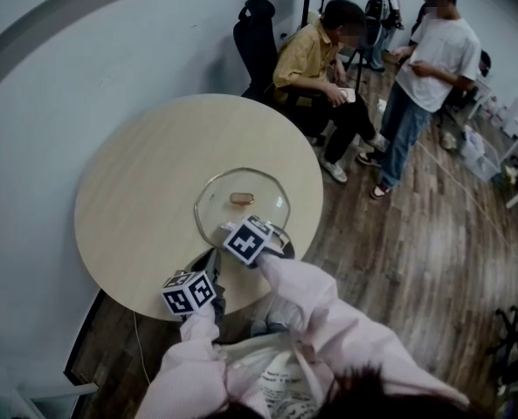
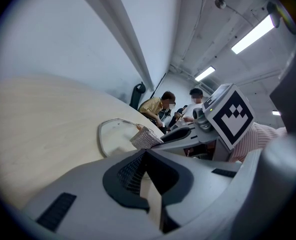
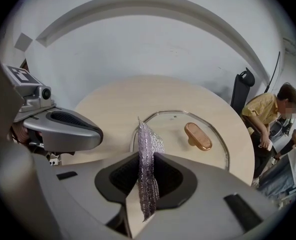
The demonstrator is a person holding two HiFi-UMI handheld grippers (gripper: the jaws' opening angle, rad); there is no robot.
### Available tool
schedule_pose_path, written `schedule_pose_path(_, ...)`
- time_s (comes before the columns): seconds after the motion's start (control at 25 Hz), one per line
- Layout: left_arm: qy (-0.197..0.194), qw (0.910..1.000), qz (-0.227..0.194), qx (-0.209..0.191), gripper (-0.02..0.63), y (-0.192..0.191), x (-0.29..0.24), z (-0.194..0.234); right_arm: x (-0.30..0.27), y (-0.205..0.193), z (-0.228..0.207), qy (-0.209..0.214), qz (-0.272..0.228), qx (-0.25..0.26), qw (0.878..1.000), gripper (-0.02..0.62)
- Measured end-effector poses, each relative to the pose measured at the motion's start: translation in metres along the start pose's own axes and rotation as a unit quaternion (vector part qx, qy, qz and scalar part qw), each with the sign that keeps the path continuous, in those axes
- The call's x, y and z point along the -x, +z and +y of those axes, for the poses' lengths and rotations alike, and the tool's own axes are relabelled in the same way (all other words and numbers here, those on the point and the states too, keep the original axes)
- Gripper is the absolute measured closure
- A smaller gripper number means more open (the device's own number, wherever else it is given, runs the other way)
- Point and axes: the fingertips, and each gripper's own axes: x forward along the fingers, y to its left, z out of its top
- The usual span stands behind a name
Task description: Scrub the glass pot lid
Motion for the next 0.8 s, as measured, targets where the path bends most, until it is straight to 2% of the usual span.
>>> schedule_pose_path(0.2, 0.002, 1.0, 0.0, -0.003, 0.607, -0.001, 0.003, 0.002, -0.001, -0.002, 0.006, 0.016, -0.006, -0.018, 1.0, 0.508)
schedule_pose_path(0.36, 0.003, 1.0, 0.0, -0.009, 0.607, 0.004, 0.0, 0.004, 0.0, 0.004, 0.008, 0.045, -0.022, -0.034, 0.998, 0.508)
schedule_pose_path(0.44, 0.006, 0.9999, 0.0, -0.011, 0.607, 0.008, -0.001, 0.006, 0.002, 0.013, 0.01, 0.064, -0.049, -0.046, 0.996, 0.508)
schedule_pose_path(0.56, 0.011, 0.9998, -0.004, -0.014, 0.607, 0.014, -0.003, 0.007, 0.004, 0.02, -0.007, 0.064, -0.102, -0.076, 0.99, 0.508)
schedule_pose_path(0.8, 0.015, 0.9993, -0.022, -0.026, 0.607, 0.023, -0.011, -0.005, 0.023, 0.016, -0.014, 0.112, -0.187, -0.118, 0.969, 0.508)
